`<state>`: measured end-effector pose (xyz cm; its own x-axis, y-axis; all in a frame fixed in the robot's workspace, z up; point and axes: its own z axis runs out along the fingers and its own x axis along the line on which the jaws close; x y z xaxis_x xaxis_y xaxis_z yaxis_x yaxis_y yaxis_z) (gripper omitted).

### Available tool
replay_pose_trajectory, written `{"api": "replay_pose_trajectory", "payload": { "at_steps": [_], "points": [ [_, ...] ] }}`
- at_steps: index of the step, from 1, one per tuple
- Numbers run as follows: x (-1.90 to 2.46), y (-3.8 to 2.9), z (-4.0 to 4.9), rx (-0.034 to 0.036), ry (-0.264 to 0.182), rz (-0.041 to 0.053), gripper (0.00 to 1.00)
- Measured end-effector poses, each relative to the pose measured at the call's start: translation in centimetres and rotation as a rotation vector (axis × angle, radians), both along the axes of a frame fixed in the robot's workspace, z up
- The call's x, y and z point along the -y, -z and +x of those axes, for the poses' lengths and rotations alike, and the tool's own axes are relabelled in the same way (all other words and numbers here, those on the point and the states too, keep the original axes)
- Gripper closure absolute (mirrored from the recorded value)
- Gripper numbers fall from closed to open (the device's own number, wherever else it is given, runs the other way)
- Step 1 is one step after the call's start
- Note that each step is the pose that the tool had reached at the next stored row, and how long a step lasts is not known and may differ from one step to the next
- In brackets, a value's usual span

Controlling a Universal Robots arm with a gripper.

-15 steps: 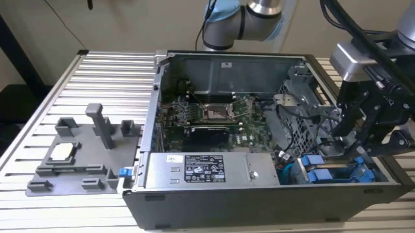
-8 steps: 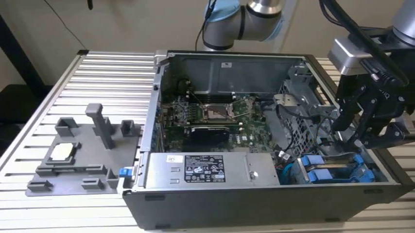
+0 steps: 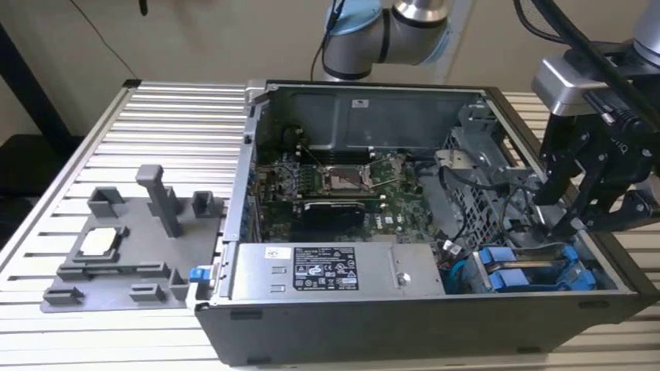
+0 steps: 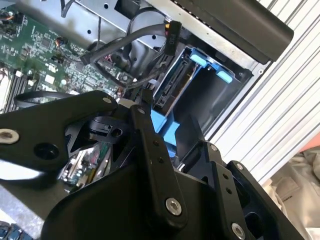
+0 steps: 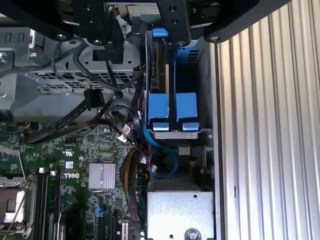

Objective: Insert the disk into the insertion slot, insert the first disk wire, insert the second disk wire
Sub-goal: 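Insert the disk into the insertion slot, then insert the first disk wire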

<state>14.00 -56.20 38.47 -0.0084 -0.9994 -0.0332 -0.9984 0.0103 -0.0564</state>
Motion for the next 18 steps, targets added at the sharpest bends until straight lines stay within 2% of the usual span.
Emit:
{"api": "replay_pose_trajectory", "payload": {
  "at_steps": [18],
  "points": [
    [-1.05, 0.01, 2.19, -0.0012, -0.008, -0.0023, 0.53]
  ]
}}
